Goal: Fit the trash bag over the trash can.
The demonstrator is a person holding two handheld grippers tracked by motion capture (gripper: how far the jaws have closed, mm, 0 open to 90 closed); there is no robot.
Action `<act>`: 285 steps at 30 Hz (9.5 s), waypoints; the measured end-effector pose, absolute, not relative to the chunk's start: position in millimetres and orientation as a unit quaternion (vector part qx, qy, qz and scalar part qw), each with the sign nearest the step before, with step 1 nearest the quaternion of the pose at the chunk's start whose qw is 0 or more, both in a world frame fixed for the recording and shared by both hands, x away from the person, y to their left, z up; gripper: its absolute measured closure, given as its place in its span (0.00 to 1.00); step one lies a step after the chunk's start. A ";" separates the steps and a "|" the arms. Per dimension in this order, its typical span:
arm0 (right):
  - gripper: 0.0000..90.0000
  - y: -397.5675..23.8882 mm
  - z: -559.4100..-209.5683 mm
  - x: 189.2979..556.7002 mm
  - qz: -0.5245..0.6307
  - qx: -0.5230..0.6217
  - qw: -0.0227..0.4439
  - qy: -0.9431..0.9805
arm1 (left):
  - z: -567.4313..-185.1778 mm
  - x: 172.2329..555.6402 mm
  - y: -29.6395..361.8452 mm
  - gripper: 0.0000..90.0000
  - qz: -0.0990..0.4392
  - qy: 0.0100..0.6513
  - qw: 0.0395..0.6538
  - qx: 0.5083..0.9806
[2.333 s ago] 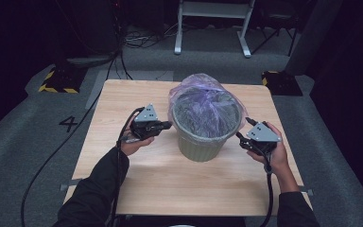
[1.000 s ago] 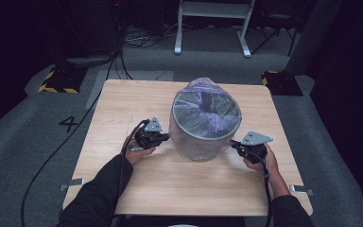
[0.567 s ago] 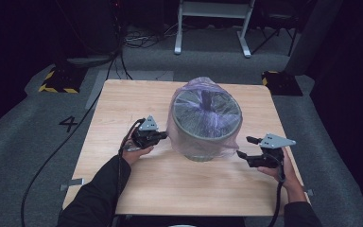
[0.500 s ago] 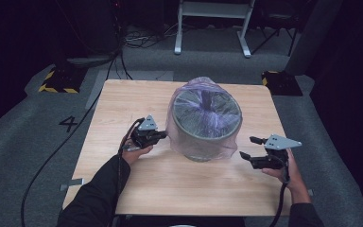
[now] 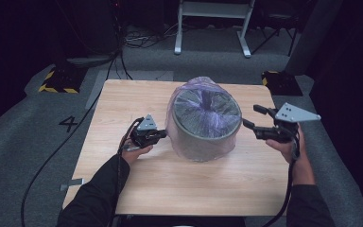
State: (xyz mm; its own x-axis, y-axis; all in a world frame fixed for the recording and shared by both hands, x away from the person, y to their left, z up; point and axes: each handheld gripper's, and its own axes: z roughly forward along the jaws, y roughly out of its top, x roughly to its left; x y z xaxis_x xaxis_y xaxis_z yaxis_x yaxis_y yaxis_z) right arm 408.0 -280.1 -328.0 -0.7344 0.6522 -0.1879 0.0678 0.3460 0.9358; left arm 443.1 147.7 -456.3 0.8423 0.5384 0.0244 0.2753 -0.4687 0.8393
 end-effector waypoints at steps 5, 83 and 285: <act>0.43 -255.6 -309.5 442.4 0.506 0.224 0.283 0.783 | -454.8 444.7 146.7 0.99 0.148 0.238 0.457 0.844; 0.38 -295.5 -357.7 508.0 0.462 0.410 0.240 0.749 | -462.0 422.3 181.9 0.33 0.156 0.283 0.428 0.844; 0.16 -362.7 -504.2 327.7 0.352 0.442 0.197 0.801 | -504.5 361.7 195.5 0.15 0.103 0.262 0.371 0.885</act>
